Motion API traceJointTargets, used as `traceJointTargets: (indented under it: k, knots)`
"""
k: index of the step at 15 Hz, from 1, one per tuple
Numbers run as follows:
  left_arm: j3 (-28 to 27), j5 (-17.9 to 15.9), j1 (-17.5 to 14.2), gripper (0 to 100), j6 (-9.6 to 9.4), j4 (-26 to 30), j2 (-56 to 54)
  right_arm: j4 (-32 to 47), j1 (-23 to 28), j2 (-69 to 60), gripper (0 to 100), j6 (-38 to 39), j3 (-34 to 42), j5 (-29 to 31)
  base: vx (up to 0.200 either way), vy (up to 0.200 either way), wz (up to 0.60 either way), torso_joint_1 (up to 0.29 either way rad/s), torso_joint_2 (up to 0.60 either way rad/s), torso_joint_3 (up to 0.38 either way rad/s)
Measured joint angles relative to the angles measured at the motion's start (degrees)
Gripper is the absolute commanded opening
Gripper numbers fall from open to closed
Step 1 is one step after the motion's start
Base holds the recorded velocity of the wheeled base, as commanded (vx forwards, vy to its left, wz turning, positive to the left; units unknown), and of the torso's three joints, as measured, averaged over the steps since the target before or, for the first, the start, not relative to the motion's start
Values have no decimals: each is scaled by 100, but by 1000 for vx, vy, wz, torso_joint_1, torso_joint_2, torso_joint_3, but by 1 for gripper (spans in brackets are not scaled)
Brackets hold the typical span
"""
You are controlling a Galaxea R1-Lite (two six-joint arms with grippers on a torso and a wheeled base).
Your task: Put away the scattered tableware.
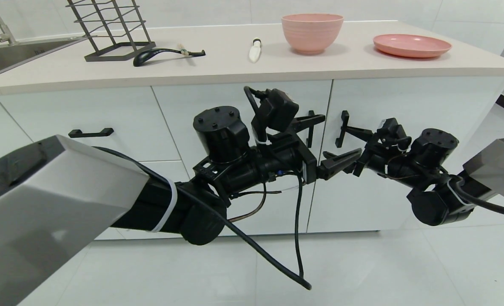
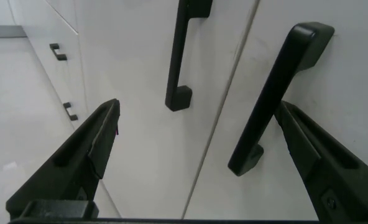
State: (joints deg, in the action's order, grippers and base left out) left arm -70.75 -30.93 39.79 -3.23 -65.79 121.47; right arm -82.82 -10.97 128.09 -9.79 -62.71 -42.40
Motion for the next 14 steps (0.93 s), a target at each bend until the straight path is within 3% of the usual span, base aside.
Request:
traceJointTargets:
  k: [2,4,5,7,10,14]
  knots:
    - [-2,-165,-55,100,-119,11,69,-66,6,6,100,18,-5,-367,0,0,0,0,0,0]
    - [-2,-761,-121,100,-333,199,129,-77,11,0,100,29,-5,-561,0,0,0,0,0,0]
    - [-17,-886,-156,100,-361,328,149,-82,15,0,100,32,-5,-662,0,0,0,0,0,0]
    - [-91,-963,-176,100,-366,495,168,-107,20,-2,100,33,-2,-906,0,0,0,0,0,0]
    - [-503,-967,-187,100,-199,645,266,-106,37,-144,100,77,163,-1324,0,0,0,0,0,0]
    - [-1108,-761,-187,100,-177,656,588,-137,113,-789,100,46,1318,-1699,0,0,0,0,0,0]
